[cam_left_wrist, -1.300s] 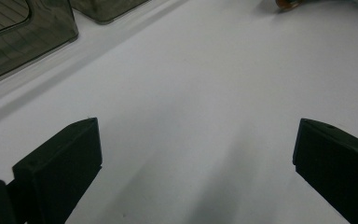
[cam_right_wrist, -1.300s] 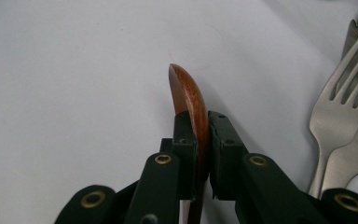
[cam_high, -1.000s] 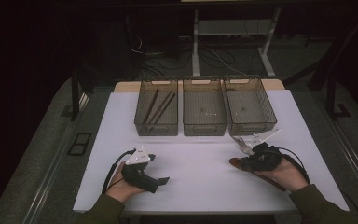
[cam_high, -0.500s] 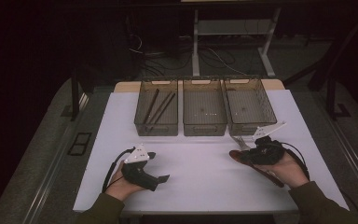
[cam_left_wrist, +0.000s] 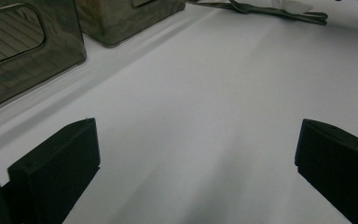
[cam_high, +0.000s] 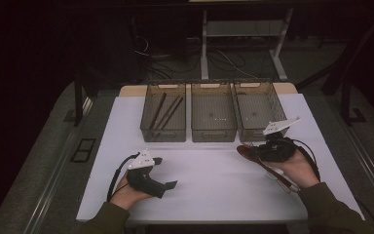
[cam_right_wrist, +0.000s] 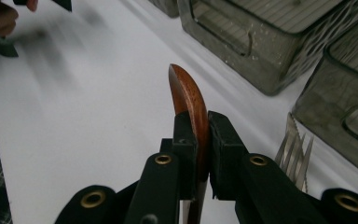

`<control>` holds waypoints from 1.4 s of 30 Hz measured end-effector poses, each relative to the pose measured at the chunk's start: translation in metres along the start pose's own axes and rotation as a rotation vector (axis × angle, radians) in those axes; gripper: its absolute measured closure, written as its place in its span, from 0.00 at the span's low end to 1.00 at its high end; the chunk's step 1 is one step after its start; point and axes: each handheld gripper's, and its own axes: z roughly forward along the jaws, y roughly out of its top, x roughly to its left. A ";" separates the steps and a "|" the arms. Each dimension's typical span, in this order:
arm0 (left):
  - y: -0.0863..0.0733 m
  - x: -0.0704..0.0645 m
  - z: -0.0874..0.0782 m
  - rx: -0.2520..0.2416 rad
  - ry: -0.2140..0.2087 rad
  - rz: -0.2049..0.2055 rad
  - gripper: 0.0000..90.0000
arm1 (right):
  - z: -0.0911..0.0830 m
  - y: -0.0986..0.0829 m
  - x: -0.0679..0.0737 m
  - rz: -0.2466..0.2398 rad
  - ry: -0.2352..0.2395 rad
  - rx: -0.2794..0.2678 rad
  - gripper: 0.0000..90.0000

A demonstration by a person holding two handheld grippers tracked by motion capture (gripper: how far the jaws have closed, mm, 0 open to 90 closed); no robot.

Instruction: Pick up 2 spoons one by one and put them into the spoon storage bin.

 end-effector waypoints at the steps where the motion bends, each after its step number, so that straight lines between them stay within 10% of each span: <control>1: 0.000 0.000 0.001 0.004 0.001 0.002 0.00 | -0.001 0.002 0.000 0.003 0.001 -0.007 0.91; 42: -0.001 -0.004 0.002 0.014 0.005 0.033 0.00 | 0.013 0.116 -0.016 0.043 -0.056 -0.157 0.91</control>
